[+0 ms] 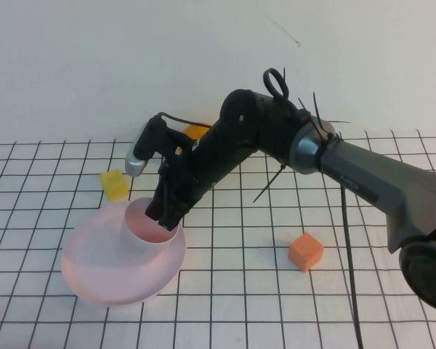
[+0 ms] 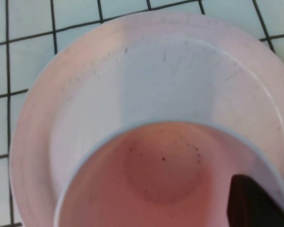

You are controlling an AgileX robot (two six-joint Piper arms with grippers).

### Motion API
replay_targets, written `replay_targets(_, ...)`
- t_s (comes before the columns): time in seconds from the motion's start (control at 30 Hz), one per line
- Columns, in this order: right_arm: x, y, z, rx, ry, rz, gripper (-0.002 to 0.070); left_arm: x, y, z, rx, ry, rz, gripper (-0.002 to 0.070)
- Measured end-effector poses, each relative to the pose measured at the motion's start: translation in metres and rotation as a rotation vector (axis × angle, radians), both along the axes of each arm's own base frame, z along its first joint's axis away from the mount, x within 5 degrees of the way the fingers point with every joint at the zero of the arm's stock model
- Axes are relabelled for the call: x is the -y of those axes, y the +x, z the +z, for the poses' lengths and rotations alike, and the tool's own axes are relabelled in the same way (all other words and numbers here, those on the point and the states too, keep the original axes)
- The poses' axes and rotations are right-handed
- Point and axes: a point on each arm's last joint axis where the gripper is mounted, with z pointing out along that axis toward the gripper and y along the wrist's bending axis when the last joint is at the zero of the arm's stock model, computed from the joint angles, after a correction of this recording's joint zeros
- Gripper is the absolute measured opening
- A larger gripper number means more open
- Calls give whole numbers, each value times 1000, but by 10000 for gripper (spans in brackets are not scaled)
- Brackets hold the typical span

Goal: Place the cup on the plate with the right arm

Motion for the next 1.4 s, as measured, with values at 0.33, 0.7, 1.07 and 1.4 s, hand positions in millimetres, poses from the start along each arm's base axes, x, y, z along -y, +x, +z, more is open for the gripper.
replay_targets(0.33,-1,1,-7,-9,5,-5,104,0,0,0,0,0,0,-3)
replay_targets(0.7,-4,-3,17,-24,90,-21,392,0,0,0,0,0,0,-3)
replay_targets(1.07,12,-18,96,125,94,27,286,0,0,0,0,0,0,-3)
replay_targets(1.4,97,-66,243,512,-165,-117,6,0,0,0,0,0,0,-3)
